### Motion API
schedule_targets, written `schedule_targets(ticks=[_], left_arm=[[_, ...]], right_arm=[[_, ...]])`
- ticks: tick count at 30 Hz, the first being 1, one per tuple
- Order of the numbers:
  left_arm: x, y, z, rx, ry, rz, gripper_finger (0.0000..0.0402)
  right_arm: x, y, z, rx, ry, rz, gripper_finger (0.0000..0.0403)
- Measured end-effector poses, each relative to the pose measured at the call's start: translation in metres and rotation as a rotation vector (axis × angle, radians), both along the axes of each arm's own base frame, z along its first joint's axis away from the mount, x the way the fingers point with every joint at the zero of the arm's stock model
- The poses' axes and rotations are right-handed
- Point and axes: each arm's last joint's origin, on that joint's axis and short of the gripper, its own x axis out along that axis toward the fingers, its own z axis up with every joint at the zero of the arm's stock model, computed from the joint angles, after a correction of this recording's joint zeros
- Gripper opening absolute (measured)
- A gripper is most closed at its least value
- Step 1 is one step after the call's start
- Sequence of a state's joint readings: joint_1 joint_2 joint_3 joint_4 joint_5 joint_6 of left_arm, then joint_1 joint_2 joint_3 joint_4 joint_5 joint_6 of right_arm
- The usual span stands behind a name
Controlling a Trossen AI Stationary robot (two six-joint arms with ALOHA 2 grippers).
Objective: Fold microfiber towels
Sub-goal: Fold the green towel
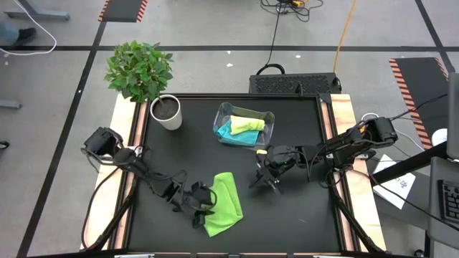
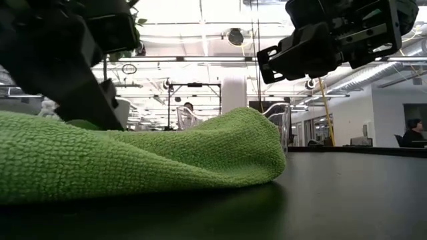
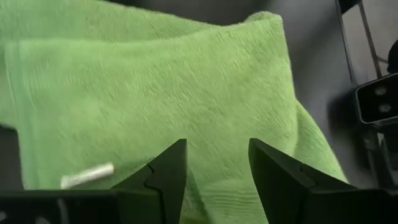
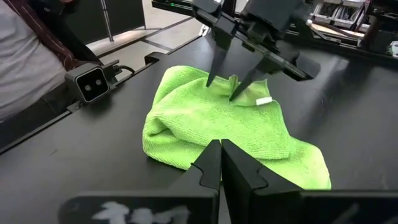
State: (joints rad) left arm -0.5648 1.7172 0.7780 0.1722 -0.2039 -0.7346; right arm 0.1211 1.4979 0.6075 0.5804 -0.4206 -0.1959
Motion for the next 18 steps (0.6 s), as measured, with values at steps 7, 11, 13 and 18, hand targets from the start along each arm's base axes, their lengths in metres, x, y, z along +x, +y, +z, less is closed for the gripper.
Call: schedule_targets(ticks=[7,11,13,18], left_arm=[[-0.022,-0.02,-0.006,-0.027,0.088,0.08,0.0175],[-0.03,-0.025,-0.008,0.031,0.076,0.113,0.0175],[-0.03,-0.025,-0.007,0.081,0.046,0.112,0.0175],[-0.027,-0.024,-0.004,0.18,-0.037,0.107,0.0175]], right_arm=[[-0.005,-0.001,-0.005,0.001,-0.001,0.0,0.0002],[-0.006,-0.001,-0.007,0.0,0.001,0.001,0.0002],[-0.006,-0.001,-0.007,0.0,0.001,0.001,0.0002],[-0.007,-0.001,-0.009,-0.002,0.024,0.001,0.0002]])
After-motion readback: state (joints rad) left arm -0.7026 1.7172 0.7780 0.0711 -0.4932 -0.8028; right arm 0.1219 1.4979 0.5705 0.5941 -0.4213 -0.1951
